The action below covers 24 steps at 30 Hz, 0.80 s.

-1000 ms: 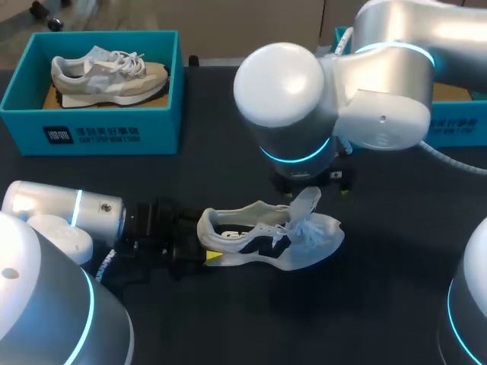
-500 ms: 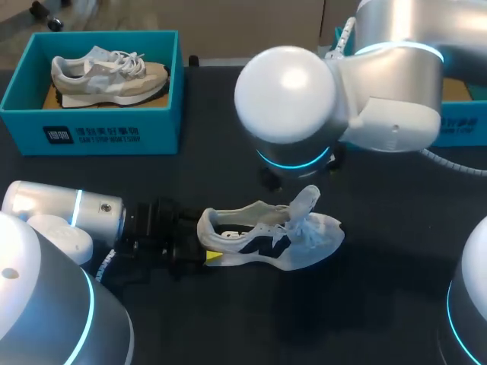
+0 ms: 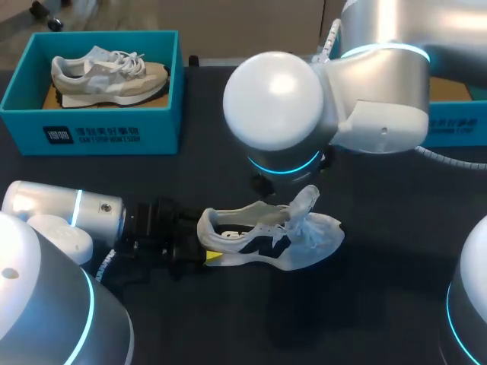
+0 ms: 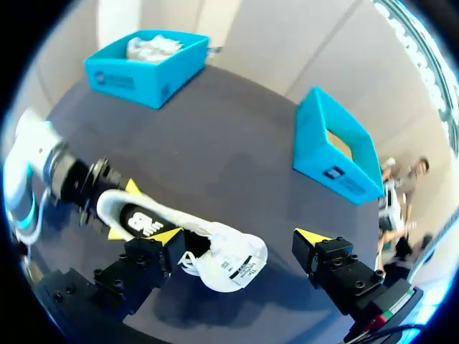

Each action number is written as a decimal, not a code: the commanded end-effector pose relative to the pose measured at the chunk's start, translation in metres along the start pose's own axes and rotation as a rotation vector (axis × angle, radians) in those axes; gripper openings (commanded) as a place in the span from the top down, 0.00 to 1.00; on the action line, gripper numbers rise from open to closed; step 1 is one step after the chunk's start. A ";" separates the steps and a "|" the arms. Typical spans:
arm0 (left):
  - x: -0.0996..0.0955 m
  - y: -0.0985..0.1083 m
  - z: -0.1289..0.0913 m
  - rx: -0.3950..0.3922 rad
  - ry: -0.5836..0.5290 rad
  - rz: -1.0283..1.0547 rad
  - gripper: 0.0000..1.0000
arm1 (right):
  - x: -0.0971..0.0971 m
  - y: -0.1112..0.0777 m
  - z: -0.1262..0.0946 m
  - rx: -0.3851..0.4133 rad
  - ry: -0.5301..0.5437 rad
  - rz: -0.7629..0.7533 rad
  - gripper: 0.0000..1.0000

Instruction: Take the shoe out of the shoebox, open the shoe tongue, remove and reinsert the insole, then place the shoe into the shoebox

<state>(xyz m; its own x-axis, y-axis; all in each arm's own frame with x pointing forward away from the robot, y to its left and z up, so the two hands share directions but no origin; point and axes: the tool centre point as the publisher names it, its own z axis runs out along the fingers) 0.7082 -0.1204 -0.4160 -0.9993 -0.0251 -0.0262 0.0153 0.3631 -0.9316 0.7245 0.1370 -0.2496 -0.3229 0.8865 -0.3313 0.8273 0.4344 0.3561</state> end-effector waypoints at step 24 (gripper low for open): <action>0.000 0.000 0.001 -0.004 0.002 0.000 1.00 | 0.027 0.017 -0.015 -0.198 0.295 -1.310 1.00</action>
<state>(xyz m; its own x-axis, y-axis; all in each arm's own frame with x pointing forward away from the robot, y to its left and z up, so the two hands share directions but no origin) 0.7081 -0.1204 -0.4160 -0.9993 -0.0251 -0.0262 0.0153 0.3631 -0.9316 0.7201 0.1781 -0.2367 -0.8655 0.3206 -0.3848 0.2908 0.9472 0.1350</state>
